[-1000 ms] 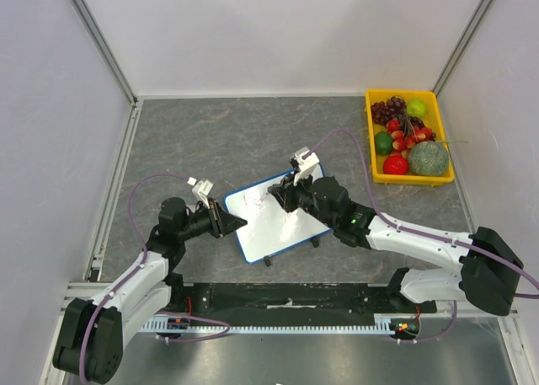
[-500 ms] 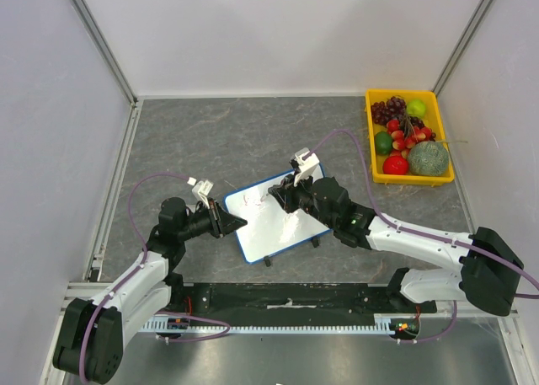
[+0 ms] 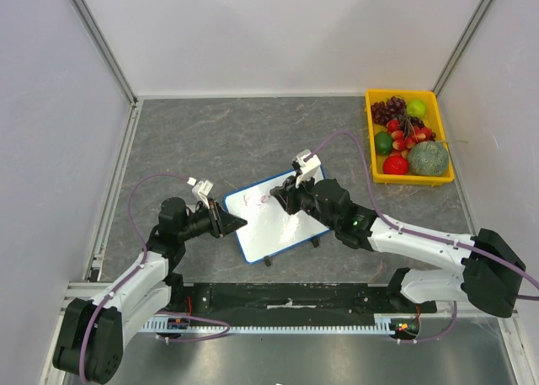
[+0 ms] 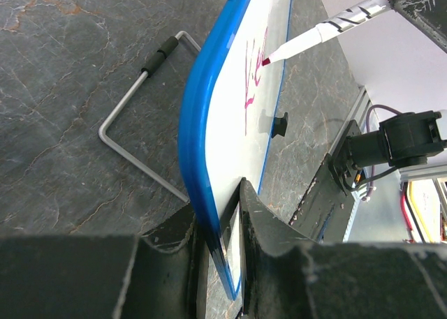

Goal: Write a sentence on the whiteboard

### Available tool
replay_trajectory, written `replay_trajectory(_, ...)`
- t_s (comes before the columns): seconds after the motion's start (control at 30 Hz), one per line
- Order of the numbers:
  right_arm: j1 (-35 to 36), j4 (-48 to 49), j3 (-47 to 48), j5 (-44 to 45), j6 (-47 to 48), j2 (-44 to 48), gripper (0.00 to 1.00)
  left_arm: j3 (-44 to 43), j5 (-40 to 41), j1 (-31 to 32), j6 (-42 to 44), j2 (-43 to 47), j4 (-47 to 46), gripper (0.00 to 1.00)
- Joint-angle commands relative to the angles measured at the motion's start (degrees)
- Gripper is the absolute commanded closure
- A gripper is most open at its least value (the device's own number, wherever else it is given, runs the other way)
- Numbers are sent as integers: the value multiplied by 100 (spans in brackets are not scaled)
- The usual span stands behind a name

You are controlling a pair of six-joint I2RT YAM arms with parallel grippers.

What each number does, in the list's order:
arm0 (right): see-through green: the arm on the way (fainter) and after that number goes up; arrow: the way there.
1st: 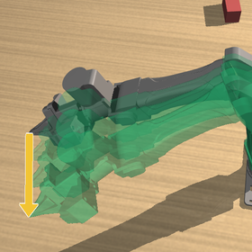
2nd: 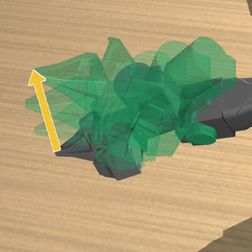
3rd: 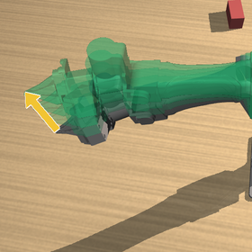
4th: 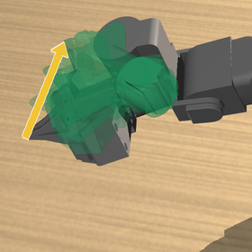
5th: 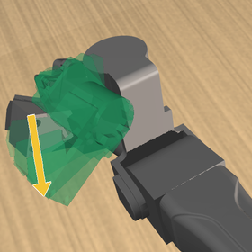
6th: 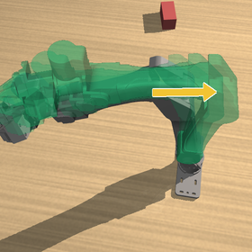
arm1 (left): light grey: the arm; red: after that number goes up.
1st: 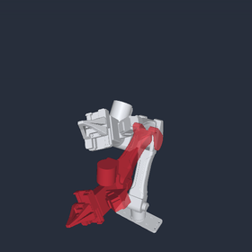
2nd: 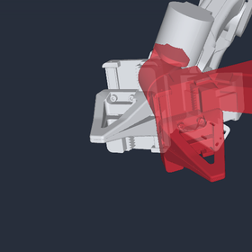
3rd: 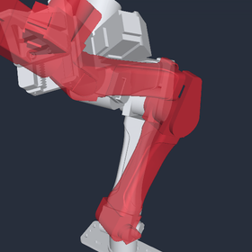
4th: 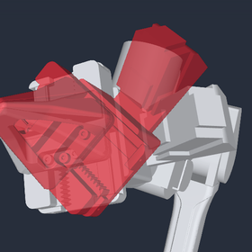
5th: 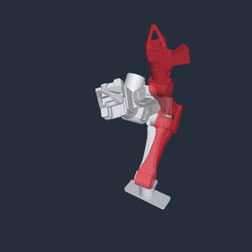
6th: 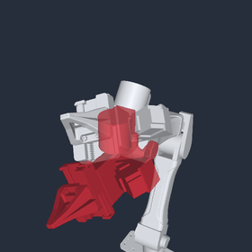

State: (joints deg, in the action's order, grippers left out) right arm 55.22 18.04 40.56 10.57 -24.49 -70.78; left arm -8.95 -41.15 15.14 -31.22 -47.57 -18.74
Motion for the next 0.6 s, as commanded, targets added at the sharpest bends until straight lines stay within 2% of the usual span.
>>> replay_trajectory(0.0, -55, -328, -109, 341, 129, 56, 100, 34, 247, -11, 459, 64, -68, 98)
replay_trajectory(0.57, -73, -275, 154, 244, 85, 565, 100, 25, 247, -28, 468, 55, -68, 98)
